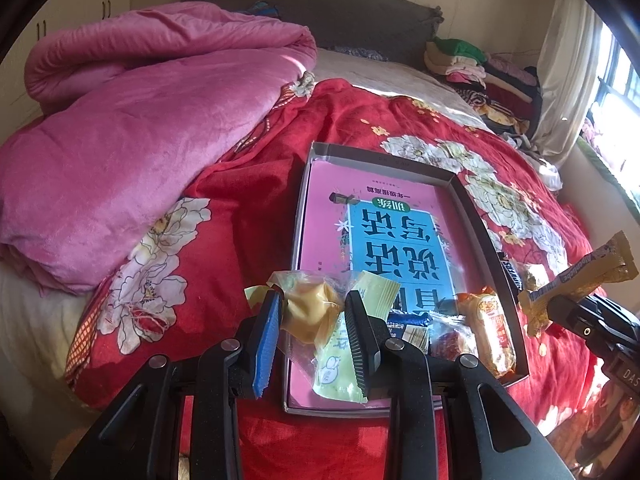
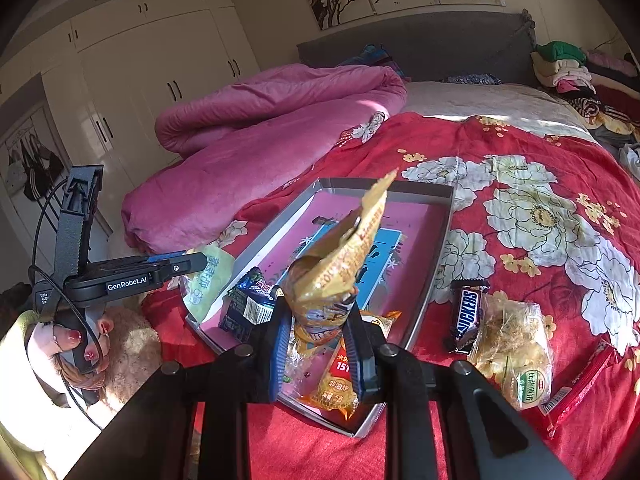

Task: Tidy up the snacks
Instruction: 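Lower both bags into the tray and open both grippers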

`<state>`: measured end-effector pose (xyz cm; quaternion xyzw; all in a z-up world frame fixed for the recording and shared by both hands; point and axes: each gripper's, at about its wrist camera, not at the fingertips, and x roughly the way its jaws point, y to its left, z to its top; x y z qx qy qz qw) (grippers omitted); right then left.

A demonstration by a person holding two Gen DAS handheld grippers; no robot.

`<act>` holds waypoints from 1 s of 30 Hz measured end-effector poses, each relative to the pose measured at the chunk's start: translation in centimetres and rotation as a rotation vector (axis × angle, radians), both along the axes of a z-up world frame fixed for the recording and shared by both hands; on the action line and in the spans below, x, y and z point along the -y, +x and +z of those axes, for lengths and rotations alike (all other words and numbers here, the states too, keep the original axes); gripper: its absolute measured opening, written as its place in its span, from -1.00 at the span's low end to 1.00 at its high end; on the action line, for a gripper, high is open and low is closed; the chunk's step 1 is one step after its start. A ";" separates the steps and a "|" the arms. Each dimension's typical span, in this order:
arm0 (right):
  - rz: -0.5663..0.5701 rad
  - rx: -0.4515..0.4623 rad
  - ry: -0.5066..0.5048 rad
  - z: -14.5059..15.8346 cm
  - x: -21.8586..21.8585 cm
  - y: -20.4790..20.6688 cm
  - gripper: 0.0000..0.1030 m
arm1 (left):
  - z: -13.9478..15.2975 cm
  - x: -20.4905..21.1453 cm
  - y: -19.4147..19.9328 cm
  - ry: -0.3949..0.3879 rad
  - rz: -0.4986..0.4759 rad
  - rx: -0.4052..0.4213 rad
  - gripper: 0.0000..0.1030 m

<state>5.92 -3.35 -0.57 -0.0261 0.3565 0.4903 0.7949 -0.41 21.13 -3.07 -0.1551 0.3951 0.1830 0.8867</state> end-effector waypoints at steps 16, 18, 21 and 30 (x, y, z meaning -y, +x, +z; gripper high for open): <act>-0.012 -0.008 -0.050 -1.4 -2.5 0.8 -0.49 | -1.7 1.5 1.4 0.012 -0.065 -0.056 -0.36; -0.011 -0.015 -0.053 -1.6 -2.8 1.0 -0.49 | -1.9 1.7 1.6 0.020 -0.073 -0.063 -0.35; -0.014 -0.024 -0.060 -2.0 -3.3 1.2 -0.49 | -2.0 2.0 1.8 0.017 -0.083 -0.065 -0.35; -0.013 -0.049 -0.068 -2.9 -5.0 2.0 -0.49 | -2.2 2.5 2.2 0.020 -0.105 -0.066 -0.35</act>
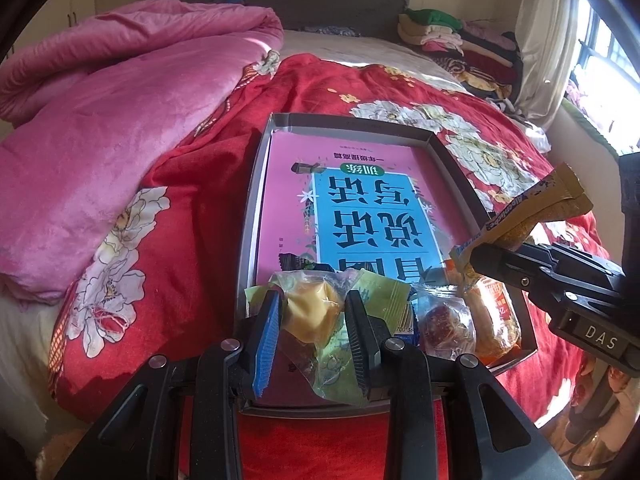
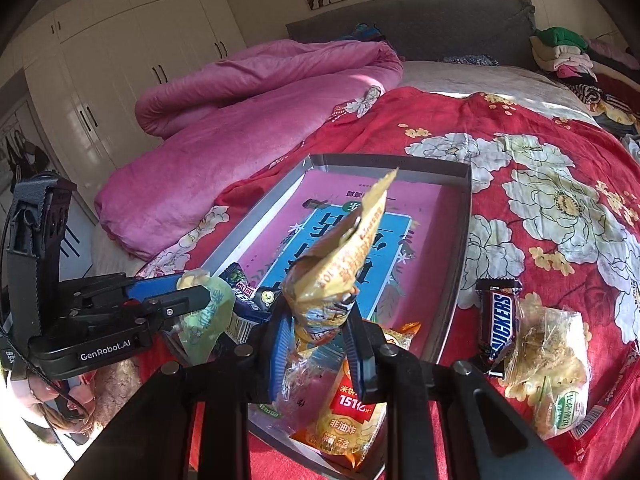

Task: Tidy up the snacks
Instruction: 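Lower both bags into the tray and open both grippers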

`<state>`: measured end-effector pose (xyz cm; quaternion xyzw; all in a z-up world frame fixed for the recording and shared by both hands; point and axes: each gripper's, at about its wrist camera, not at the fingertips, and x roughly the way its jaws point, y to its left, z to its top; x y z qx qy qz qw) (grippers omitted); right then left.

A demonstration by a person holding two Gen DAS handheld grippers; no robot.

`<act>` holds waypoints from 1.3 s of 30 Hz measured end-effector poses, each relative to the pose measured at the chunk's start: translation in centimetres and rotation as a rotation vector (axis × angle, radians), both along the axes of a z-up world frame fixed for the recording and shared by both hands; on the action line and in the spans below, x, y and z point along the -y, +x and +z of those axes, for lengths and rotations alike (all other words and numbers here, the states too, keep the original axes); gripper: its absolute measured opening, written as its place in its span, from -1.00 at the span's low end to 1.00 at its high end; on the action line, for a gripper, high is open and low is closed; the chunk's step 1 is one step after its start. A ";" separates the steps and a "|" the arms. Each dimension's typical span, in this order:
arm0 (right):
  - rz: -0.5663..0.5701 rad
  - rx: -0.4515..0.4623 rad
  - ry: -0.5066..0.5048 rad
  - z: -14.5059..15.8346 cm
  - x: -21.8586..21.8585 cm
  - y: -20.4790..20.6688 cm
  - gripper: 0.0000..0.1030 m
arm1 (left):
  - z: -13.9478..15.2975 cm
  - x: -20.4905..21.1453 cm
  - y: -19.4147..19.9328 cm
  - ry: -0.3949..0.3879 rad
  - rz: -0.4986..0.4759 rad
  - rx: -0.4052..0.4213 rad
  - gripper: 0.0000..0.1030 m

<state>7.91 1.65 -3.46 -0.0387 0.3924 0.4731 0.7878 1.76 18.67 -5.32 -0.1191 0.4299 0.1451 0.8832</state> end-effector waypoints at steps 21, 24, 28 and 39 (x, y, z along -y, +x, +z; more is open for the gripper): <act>-0.030 -0.093 -0.016 -2.8 -1.0 1.0 -0.47 | -0.3 0.2 0.3 0.005 -0.010 0.000 -0.36; -0.033 -0.099 -0.013 -2.9 -0.6 1.0 -0.47 | -0.4 0.2 0.3 0.004 -0.009 0.000 -0.35; -0.027 -0.085 -0.018 -2.6 -0.4 0.7 -0.47 | -0.4 0.2 0.3 0.002 -0.009 0.001 -0.35; -0.020 -0.040 -0.028 -1.6 0.2 -0.1 -0.47 | -0.3 0.3 0.4 -0.002 -0.016 0.008 -0.28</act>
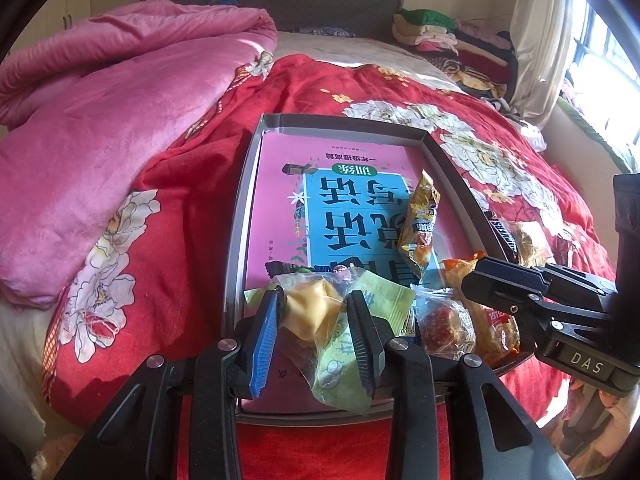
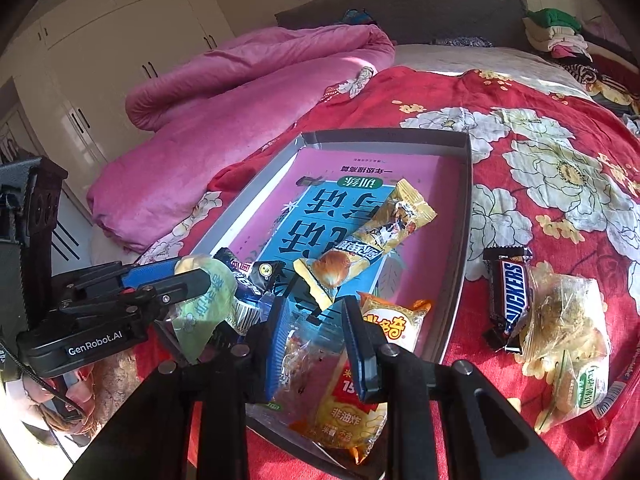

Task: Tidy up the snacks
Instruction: 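Lower both bags into the tray and open both grippers, then withdraw both tools from the tray toward the Snickers and red bar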

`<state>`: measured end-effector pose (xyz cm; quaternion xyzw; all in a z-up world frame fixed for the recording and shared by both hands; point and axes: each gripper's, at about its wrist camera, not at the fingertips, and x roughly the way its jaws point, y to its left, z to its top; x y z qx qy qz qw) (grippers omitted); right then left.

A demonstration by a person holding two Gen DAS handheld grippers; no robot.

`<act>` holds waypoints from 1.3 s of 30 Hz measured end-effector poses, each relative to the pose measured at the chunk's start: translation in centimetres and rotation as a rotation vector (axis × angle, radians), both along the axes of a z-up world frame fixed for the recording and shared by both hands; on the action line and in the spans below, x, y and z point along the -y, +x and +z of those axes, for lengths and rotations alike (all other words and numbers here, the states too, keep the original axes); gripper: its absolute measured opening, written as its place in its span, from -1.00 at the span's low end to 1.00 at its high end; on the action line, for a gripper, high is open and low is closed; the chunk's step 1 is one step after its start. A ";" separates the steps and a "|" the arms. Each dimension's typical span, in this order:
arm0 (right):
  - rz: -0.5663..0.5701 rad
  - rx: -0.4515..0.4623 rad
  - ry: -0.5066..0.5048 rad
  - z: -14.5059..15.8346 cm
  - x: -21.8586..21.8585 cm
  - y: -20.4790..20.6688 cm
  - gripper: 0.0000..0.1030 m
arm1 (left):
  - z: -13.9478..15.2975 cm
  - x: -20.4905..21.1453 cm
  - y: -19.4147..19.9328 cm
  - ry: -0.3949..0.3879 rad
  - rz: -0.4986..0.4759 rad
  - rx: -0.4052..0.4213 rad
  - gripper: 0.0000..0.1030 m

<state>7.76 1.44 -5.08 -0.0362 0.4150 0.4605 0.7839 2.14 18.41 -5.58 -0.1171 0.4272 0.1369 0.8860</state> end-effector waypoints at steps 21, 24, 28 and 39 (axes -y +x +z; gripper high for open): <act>-0.035 0.034 0.002 1.4 1.8 -0.3 -0.31 | 0.6 0.4 -0.3 0.024 -0.002 0.029 0.08; -0.039 0.037 0.002 1.5 1.9 -0.4 -0.26 | 0.8 0.3 -0.3 0.021 -0.004 0.035 0.12; -0.044 0.045 0.001 1.6 2.0 -0.4 -0.20 | 1.0 0.4 -0.3 0.025 -0.009 0.048 0.21; -0.057 0.094 0.026 2.7 2.6 -1.0 -0.04 | 2.4 1.2 -0.8 0.053 -0.038 0.112 0.47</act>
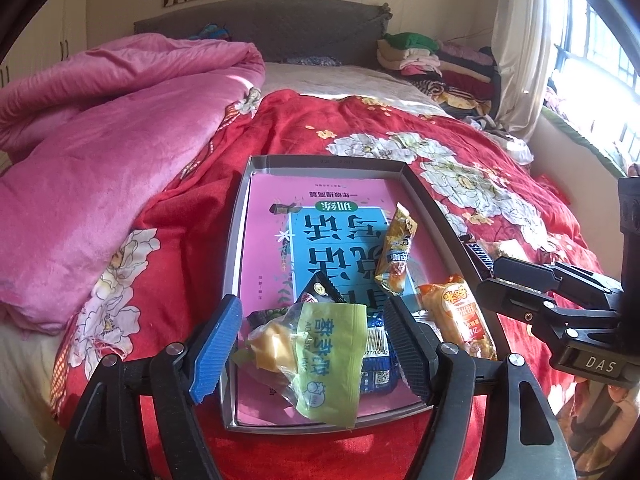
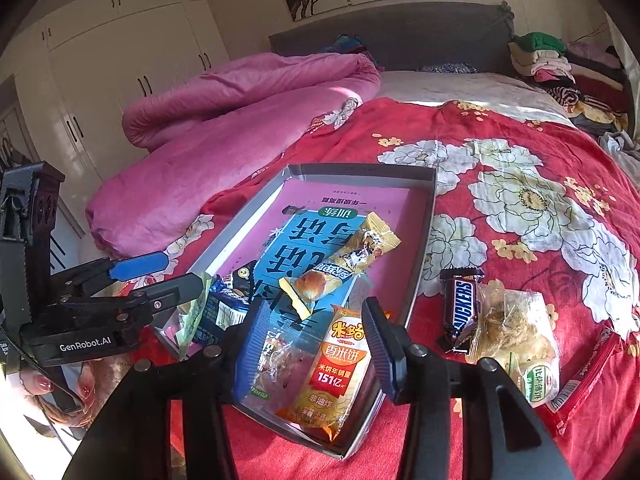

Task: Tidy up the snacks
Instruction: 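Withdraw both tools from the tray toward the Snickers and red bar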

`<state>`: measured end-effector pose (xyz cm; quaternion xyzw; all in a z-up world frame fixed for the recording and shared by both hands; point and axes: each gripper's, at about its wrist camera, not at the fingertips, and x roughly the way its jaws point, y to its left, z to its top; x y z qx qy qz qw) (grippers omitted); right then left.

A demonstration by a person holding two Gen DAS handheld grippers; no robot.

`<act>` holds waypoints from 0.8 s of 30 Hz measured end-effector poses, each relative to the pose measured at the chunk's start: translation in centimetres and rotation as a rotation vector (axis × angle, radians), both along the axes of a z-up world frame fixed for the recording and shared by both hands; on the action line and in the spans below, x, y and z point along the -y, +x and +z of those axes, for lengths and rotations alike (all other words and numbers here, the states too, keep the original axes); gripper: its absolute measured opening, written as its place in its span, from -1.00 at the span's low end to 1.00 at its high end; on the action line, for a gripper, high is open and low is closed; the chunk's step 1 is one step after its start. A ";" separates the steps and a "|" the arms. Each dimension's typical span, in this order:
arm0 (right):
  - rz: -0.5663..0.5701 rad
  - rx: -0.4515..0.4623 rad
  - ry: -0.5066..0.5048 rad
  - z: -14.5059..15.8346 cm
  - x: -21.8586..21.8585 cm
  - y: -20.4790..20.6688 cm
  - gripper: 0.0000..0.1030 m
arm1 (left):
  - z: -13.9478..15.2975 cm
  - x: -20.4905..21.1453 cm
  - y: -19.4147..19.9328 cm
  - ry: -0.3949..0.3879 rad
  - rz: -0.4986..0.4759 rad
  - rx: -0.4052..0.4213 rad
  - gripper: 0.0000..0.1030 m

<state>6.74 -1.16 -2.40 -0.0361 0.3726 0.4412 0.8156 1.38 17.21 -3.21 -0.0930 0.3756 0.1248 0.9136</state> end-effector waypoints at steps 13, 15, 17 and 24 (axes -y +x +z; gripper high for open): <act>-0.002 0.058 -0.017 0.8 0.1 -0.9 0.17 | 0.7 0.0 -0.6 -0.012 0.005 0.036 0.52; -0.005 0.067 -0.014 1.0 0.3 -1.0 0.19 | 0.9 0.1 -0.8 -0.012 0.007 0.044 0.52; -0.009 0.075 -0.012 1.3 0.5 -1.2 0.20 | 1.1 0.3 -0.9 -0.004 0.009 0.051 0.52; -0.030 0.102 0.001 2.5 1.8 -1.4 0.27 | 2.3 0.9 -1.6 0.021 0.023 0.087 0.53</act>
